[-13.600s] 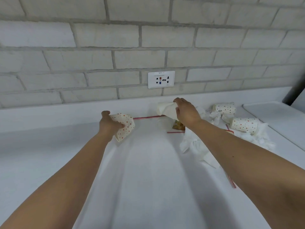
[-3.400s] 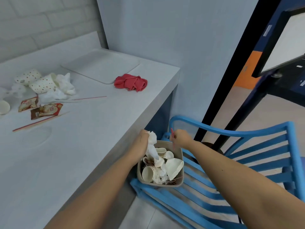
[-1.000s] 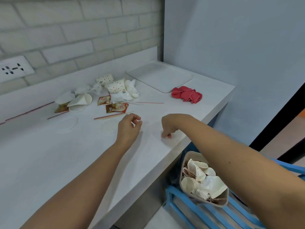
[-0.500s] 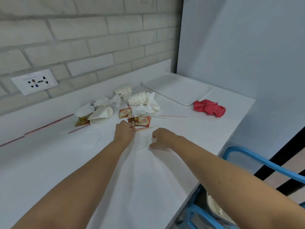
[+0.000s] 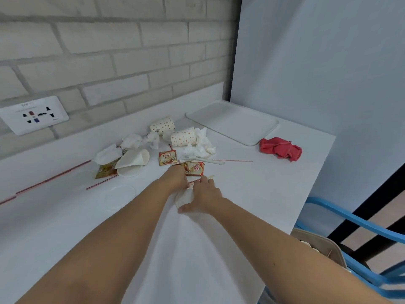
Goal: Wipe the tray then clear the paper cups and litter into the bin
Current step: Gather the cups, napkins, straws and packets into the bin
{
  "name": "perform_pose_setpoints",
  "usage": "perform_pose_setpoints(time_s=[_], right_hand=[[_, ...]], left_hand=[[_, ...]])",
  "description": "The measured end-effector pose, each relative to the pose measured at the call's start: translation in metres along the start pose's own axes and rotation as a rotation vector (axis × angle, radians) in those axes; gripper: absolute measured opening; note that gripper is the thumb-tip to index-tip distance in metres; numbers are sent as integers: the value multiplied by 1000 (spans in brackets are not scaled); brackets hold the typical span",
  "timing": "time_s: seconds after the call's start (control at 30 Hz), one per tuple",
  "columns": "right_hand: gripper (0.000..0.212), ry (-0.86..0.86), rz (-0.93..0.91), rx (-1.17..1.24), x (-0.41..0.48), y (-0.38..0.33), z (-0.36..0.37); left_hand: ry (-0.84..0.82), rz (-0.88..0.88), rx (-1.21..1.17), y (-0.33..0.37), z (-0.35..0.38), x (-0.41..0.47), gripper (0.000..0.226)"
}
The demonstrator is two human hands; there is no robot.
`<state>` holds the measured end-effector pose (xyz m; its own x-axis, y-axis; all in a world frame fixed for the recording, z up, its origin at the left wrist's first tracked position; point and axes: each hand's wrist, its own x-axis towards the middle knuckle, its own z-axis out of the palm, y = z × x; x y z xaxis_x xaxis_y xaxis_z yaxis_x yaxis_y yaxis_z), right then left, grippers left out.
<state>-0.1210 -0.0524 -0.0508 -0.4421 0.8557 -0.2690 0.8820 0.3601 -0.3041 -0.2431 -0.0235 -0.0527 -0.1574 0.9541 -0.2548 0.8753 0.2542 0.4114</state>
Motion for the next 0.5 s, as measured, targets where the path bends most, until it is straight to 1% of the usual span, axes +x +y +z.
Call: perform_pose_setpoints(time_s=[0.07,0.13,0.2,0.27,0.4,0.43,0.5], right_hand=[[88,-31,33,54,0,1,-2],[93,-75,72,90,-1,2,-3],[91,-95,90,112,-3,3,-3],[84,-92,83,109,-6,4,-5],[77,-105,68,130,-12,12,-10],[77,-107,69,132,-14,15,-12],[75,-115,76,148,-17,21,-14]], left_hand=[[-89,6,46,-2,-4,0,9],[-140,7,92,-4,-6,0,10],[-163,21,134,-5,-5,-1,9],[-148,42,168,-6,-2,-1,8],[-78,58,167,-9,1,-5,26],[-74,56,166,-9,1,-6,25],[-89,30,151,-8,0,-9,9]])
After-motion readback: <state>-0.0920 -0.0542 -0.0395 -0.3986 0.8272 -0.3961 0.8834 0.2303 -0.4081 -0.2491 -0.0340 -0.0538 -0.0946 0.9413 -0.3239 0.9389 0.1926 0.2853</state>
